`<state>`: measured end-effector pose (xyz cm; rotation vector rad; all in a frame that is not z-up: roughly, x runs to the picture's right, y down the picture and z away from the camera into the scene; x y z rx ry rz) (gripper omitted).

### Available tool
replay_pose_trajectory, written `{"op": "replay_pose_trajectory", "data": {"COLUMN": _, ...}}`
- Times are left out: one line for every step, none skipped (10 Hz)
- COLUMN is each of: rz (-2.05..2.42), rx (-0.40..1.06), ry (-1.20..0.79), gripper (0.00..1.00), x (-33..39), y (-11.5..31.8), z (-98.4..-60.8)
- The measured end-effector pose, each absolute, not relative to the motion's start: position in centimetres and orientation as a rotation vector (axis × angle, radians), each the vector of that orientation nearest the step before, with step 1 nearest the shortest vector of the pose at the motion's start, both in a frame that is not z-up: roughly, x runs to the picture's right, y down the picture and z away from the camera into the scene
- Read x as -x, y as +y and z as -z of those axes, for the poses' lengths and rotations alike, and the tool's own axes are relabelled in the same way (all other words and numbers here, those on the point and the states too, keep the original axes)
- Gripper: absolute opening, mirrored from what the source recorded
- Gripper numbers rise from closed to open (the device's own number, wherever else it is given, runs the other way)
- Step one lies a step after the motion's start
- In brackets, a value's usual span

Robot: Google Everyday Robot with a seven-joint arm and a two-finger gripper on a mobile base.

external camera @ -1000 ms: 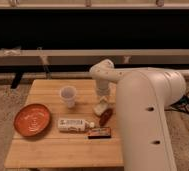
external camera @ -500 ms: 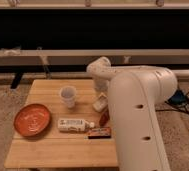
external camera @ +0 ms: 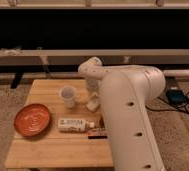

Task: Wipe the white sponge on the table

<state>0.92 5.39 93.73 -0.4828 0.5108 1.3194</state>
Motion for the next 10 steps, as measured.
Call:
{"op": "replay_pose_trajectory", "data": {"rz": -1.320, "rx": 0.489, "ry": 0.500, "gripper": 0.80, "x": -1.0, "y": 5.6, "z": -93.3}}
{"op": "replay_pose_trajectory", "data": {"rz": -1.328, "rx": 0.493, "ry": 0.493, "gripper": 0.80, "x": -1.4, "y": 5.8, "z": -93.0}}
{"op": "replay_pose_trajectory", "data": {"rz": -1.351, "rx": 0.492, "ry": 0.485, "gripper": 0.80, "x": -2.7, "y": 5.9, "z": -92.4}}
{"op": "replay_pose_trajectory", "data": {"rz": -1.374, "rx": 0.494, "ry": 0.468, "gripper": 0.80, "x": -3.5, "y": 5.8, "z": -91.9}}
{"op": "replay_pose_trajectory", "data": {"rz": -1.394, "rx": 0.502, "ry": 0.452, "gripper": 0.80, "x": -4.0, "y": 5.7, "z": -91.5}}
{"op": "replay_pose_trajectory", "data": {"rz": -1.420, "rx": 0.523, "ry": 0.419, "gripper": 0.80, "x": -4.8, "y": 5.6, "z": -91.0}}
{"op": "replay_pose_trajectory", "data": {"rz": -1.440, "rx": 0.535, "ry": 0.391, "gripper": 0.80, "x": -5.7, "y": 5.5, "z": -90.6}}
{"op": "replay_pose_trajectory", "data": {"rz": -1.446, "rx": 0.536, "ry": 0.382, "gripper": 0.80, "x": -6.1, "y": 5.5, "z": -90.5}}
{"op": "replay_pose_trajectory", "data": {"rz": -1.446, "rx": 0.541, "ry": 0.376, "gripper": 0.80, "x": -5.8, "y": 5.5, "z": -90.4}}
{"op": "replay_pose_trajectory", "data": {"rz": -1.442, "rx": 0.544, "ry": 0.373, "gripper": 0.80, "x": -5.5, "y": 5.5, "z": -90.4}}
